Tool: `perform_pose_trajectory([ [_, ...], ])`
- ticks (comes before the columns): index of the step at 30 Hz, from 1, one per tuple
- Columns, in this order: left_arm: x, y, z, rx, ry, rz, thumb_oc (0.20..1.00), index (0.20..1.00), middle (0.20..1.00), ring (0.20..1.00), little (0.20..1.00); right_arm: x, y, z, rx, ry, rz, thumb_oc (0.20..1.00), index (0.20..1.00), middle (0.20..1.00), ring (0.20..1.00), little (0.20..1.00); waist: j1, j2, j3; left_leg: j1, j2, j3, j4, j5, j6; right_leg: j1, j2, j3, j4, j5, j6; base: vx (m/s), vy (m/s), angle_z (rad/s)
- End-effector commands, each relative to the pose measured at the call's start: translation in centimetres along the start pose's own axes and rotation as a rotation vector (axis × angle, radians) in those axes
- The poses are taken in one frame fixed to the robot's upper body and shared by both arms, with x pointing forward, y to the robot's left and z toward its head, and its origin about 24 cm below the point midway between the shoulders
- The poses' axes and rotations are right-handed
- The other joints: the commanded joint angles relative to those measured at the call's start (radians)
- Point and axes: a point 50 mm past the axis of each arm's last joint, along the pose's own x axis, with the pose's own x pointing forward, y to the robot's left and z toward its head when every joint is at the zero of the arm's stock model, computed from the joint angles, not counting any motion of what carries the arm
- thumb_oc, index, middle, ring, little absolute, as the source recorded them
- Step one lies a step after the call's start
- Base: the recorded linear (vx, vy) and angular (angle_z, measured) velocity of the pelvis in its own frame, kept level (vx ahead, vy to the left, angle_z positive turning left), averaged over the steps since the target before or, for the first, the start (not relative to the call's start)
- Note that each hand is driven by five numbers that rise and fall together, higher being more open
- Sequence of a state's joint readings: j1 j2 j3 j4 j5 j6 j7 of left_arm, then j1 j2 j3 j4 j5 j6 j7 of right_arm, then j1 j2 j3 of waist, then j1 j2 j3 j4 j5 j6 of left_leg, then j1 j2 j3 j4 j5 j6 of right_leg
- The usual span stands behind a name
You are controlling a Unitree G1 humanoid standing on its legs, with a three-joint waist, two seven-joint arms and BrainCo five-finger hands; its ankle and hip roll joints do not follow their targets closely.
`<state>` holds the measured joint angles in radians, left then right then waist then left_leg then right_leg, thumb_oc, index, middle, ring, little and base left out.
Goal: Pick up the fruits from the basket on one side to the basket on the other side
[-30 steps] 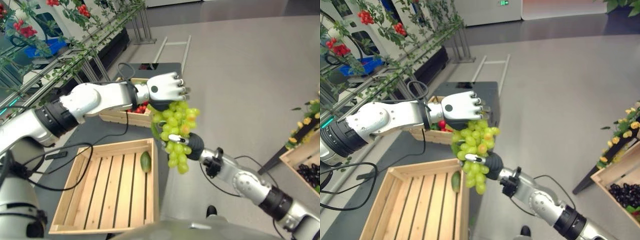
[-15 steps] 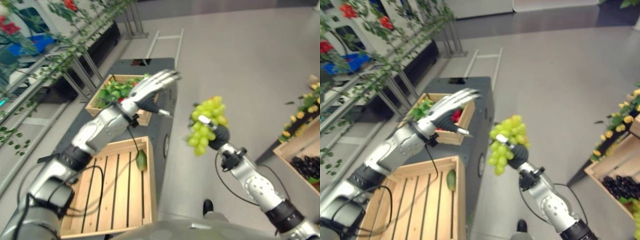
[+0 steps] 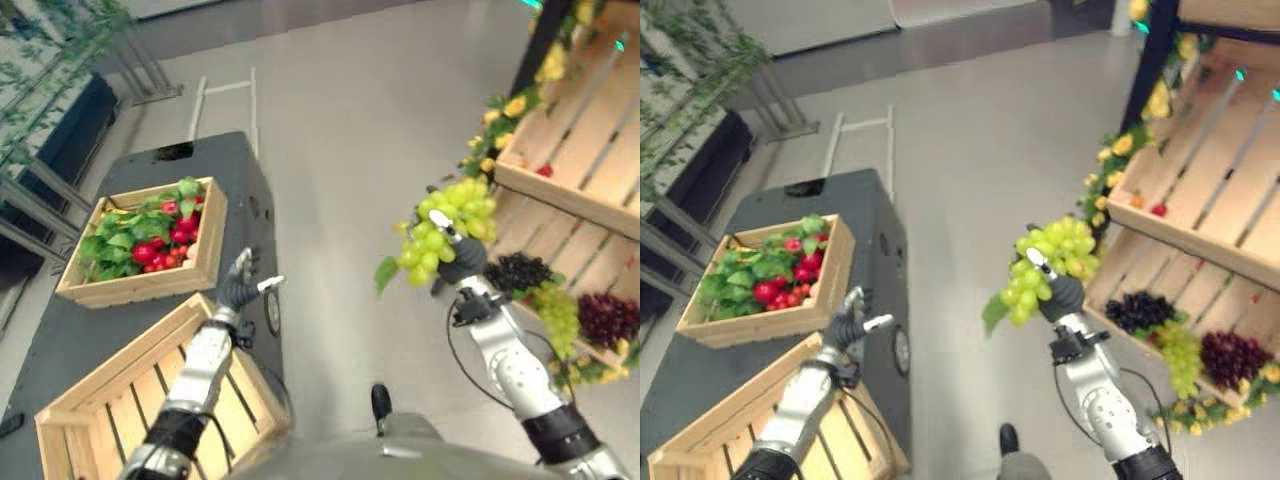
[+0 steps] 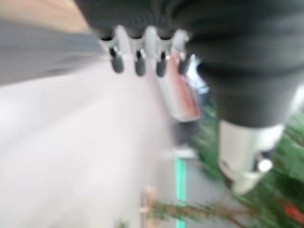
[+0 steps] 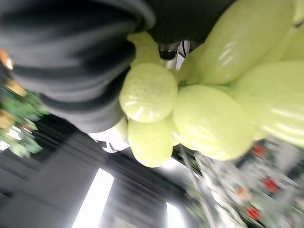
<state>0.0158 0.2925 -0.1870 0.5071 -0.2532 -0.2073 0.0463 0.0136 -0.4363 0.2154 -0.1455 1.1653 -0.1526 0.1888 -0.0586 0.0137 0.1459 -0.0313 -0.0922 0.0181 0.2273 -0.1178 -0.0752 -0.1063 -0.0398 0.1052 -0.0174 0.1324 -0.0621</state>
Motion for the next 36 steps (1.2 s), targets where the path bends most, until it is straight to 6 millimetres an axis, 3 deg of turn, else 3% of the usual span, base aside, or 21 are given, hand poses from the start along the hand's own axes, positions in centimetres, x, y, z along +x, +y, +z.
perform_pose_trajectory([
  [1, -1.8, 1.9, -3.4, -0.017, 0.118, 0.118, 1.000, 1.000, 1.000, 1.000, 1.000, 1.7, 1.5, 3.7, -0.229, -0.175, 0.076, 0.200, 0.200, 0.200, 0.200, 0.200, 0.011, 0.007, -0.007, -0.066, -0.013, 0.007, -0.027, 0.077, 0.034, 0.129, 0.061, 0.016, 0.025, -0.106, 0.142, 0.05, 0.010, -0.98],
  [3, -2.1, 1.7, -3.9, 0.024, 0.136, 0.105, 1.000, 1.000, 1.000, 1.000, 1.000, 1.3, 0.9, 4.0, -0.270, -0.186, 0.046, 0.200, 0.200, 0.200, 0.200, 0.200, 0.014, 0.008, -0.009, -0.031, -0.010, 0.013, -0.078, 0.083, 0.046, 0.131, 0.066, 0.021, 0.024, -0.108, 0.143, 0.04, 0.044, -1.06],
  [5, -2.8, 1.7, -6.1, 0.016, 0.235, 0.146, 1.000, 1.000, 1.000, 1.000, 1.000, 0.7, -0.4, 4.6, -0.380, -0.211, -0.061, 0.200, 0.200, 0.200, 0.200, 0.200, 0.002, -0.002, -0.022, -0.001, 0.006, 0.027, -0.140, 0.097, 0.056, 0.116, 0.070, 0.022, 0.047, -0.119, 0.149, 0.03, 0.038, -0.96],
  [7, -2.4, 1.7, -6.5, 0.069, 0.268, 0.170, 1.000, 1.000, 1.000, 1.000, 1.000, 0.5, -0.9, 4.9, -0.423, -0.259, -0.129, 0.200, 0.200, 0.200, 0.200, 0.200, -0.008, -0.022, -0.002, -0.001, 0.044, 0.062, -0.175, 0.113, 0.060, 0.020, 0.076, -0.028, 0.190, -0.151, 0.164, -0.07, -0.007, -0.41],
  [8, -2.3, 1.8, -6.4, 0.104, 0.261, 0.172, 1.000, 1.000, 1.000, 1.000, 1.000, 0.7, -0.8, 4.9, -0.432, -0.269, -0.135, 0.200, 0.200, 0.200, 0.200, 0.200, 0.001, -0.030, 0.007, 0.002, 0.058, 0.080, -0.182, 0.111, 0.065, -0.020, 0.061, -0.074, 0.244, -0.154, 0.177, -0.09, -0.041, -0.15],
  [10, -2.3, 2.2, -7.0, 0.150, 0.300, 0.204, 1.000, 1.000, 1.000, 1.000, 1.000, 1.5, -0.8, 3.9, -0.411, -0.269, -0.156, 0.200, 0.200, 0.200, 0.200, 0.200, 0.043, -0.044, 0.019, 0.012, 0.103, 0.143, -0.198, 0.111, 0.061, -0.050, -0.073, -0.313, 0.308, -0.155, 0.209, -0.08, -0.133, -0.73],
  [11, -2.3, 2.3, -7.1, 0.173, 0.311, 0.208, 1.000, 1.000, 1.000, 1.000, 1.000, 1.6, -0.9, 3.6, -0.412, -0.262, -0.171, 0.200, 0.200, 0.200, 0.200, 0.200, 0.053, -0.042, 0.011, 0.010, 0.127, 0.171, -0.199, 0.112, 0.054, -0.035, -0.137, -0.381, 0.292, -0.153, 0.202, -0.03, -0.120, -1.11],
  [14, -2.5, 2.3, -8.1, 0.202, 0.377, 0.217, 1.000, 1.000, 1.000, 1.000, 1.000, 1.8, -1.2, 3.2, -0.391, -0.247, -0.188, 0.200, 0.200, 0.200, 0.200, 0.200, 0.040, -0.052, 0.008, 0.035, 0.140, 0.172, -0.208, 0.106, 0.046, -0.020, -0.162, -0.332, 0.257, -0.131, 0.206, 0.07, -0.105, -0.54],
  [15, -2.4, 1.6, -8.2, 0.209, 0.381, 0.190, 1.000, 1.000, 1.000, 1.000, 1.000, 1.6, -1.7, 3.6, -0.459, -0.237, -0.210, 0.200, 0.200, 0.200, 0.200, 0.200, 0.020, -0.055, 0.001, 0.040, 0.131, 0.147, -0.203, 0.096, 0.046, -0.027, -0.141, -0.209, 0.215, -0.123, 0.217, 0.08, -0.109, -0.28],
  [16, -2.6, 1.6, -8.7, 0.198, 0.409, 0.204, 1.000, 1.000, 1.000, 1.000, 1.000, 1.6, -2.0, 3.6, -0.497, -0.225, -0.229, 0.200, 0.200, 0.200, 0.200, 0.200, 0.009, -0.058, -0.001, 0.038, 0.131, 0.139, -0.199, 0.091, 0.041, -0.031, -0.148, -0.151, 0.184, -0.111, 0.224, 0.08, -0.108, -0.28],
  [18, -2.7, 1.3, -9.0, 0.195, 0.426, 0.200, 1.000, 1.000, 1.000, 1.000, 1.000, 1.5, -2.5, 3.8, -0.525, -0.227, -0.269, 0.200, 0.200, 0.200, 0.200, 0.200, 0.001, -0.061, -0.003, 0.040, 0.142, 0.128, -0.193, 0.077, 0.026, -0.043, -0.185, -0.103, 0.134, -0.072, 0.241, 0.09, -0.222, 0.20],
  [20, -2.4, 1.3, -8.7, 0.203, 0.406, 0.198, 1.000, 1.000, 1.000, 1.000, 1.000, 1.7, -2.6, 3.9, -0.526, -0.233, -0.279, 0.200, 0.200, 0.200, 0.200, 0.200, 0.000, -0.061, -0.001, 0.043, 0.153, 0.125, -0.191, 0.069, 0.017, -0.058, -0.212, -0.113, 0.113, -0.046, 0.251, 0.11, -0.255, 0.15],
  [21, -2.2, 1.4, -8.1, 0.211, 0.370, 0.200, 1.000, 1.000, 1.000, 1.000, 1.000, 2.3, -2.3, 4.3, -0.566, -0.240, -0.270, 0.200, 0.200, 0.200, 0.200, 0.200, -0.001, -0.064, 0.011, 0.054, 0.171, 0.128, -0.185, 0.058, 0.000, -0.080, -0.256, -0.154, 0.083, -0.005, 0.270, 0.11, -0.344, -0.33],
  [25, -1.0, 2.2, -5.4, 0.182, 0.215, 0.243, 1.000, 1.000, 1.000, 1.000, 1.000, 2.1, -2.7, 4.1, -0.601, -0.213, -0.282, 0.200, 0.200, 0.200, 0.200, 0.200, 0.000, -0.069, 0.028, 0.074, 0.204, 0.131, -0.187, 0.057, -0.040, -0.095, -0.240, -0.160, 0.097, -0.009, 0.277, 0.09, -0.251, -0.13],
  [28, 0.3, 2.5, -0.3, 0.111, -0.047, 0.254, 1.000, 1.000, 1.000, 1.000, 1.000, 2.1, -2.5, 4.9, -0.674, -0.233, -0.278, 0.200, 0.200, 0.200, 0.200, 0.200, -0.013, -0.029, 0.057, 0.038, 0.269, 0.099, -0.165, 0.078, -0.067, -0.130, -0.197, -0.176, 0.172, -0.056, 0.255, 0.05, -0.291, 0.13],
  [29, 0.3, 2.5, -0.3, 0.111, -0.046, 0.253, 1.000, 1.000, 1.000, 1.000, 1.000, 2.1, -2.5, 4.9, -0.675, -0.233, -0.278, 0.200, 0.200, 0.200, 0.200, 0.200, -0.014, -0.028, 0.056, 0.036, 0.270, 0.097, -0.163, 0.077, -0.067, -0.131, -0.196, -0.179, 0.173, -0.057, 0.254, -0.05, -0.279, 0.37],
  [30, 0.6, 2.6, 3.3, 0.038, -0.225, 0.259, 1.000, 1.000, 1.000, 1.000, 1.000, 2.2, -2.4, 5.2, -0.730, -0.231, -0.272, 0.200, 0.200, 0.200, 0.200, 0.200, -0.012, -0.005, 0.094, 0.003, 0.298, 0.084, -0.125, 0.098, -0.082, -0.143, -0.177, -0.193, 0.183, -0.081, 0.237, -0.04, -0.252, 0.25],
  [32, 0.7, 2.1, 6.1, -0.033, -0.351, 0.257, 1.000, 1.000, 1.000, 1.000, 1.000, 2.6, -2.4, 5.6, -0.774, -0.247, -0.291, 0.200, 0.200, 0.200, 0.200, 0.200, -0.005, 0.011, 0.136, -0.047, 0.316, 0.089, -0.075, 0.148, -0.089, -0.146, -0.169, -0.212, 0.199, -0.099, 0.218, -0.07, -0.265, 0.17],
  [34, 0.7, 0.9, 9.6, -0.121, -0.501, 0.214, 1.000, 1.000, 1.000, 1.000, 1.000, 2.9, -2.2, 6.3, -0.812, -0.277, -0.304, 0.200, 0.200, 0.200, 0.200, 0.200, 0.008, 0.031, 0.180, -0.109, 0.282, 0.095, -0.097, 0.173, -0.078, -0.158, -0.174, -0.239, 0.206, -0.111, 0.211, -0.07, -0.160, 0.24],
  [35, 0.7, 0.9, 9.6, -0.122, -0.502, 0.214, 1.000, 1.000, 1.000, 1.000, 1.000, 2.9, -2.2, 6.3, -0.812, -0.278, -0.304, 0.200, 0.200, 0.200, 0.200, 0.200, 0.007, 0.030, 0.180, -0.110, 0.280, 0.093, -0.097, 0.172, -0.078, -0.159, -0.176, -0.239, 0.209, -0.114, 0.211, 0.01, -0.142, 0.39],
  [36, 0.3, -0.1, 11.8, -0.181, -0.599, 0.175, 1.000, 1.000, 1.000, 1.000, 1.000, 3.4, -1.8, 6.7, -0.835, -0.302, -0.293, 0.200, 0.200, 0.200, 0.200, 0.200, 0.018, 0.046, 0.200, -0.160, 0.223, 0.059, -0.124, 0.177, -0.066, -0.186, -0.144, -0.230, 0.220, -0.113, 0.199, 0.00, -0.124, 0.38],
])
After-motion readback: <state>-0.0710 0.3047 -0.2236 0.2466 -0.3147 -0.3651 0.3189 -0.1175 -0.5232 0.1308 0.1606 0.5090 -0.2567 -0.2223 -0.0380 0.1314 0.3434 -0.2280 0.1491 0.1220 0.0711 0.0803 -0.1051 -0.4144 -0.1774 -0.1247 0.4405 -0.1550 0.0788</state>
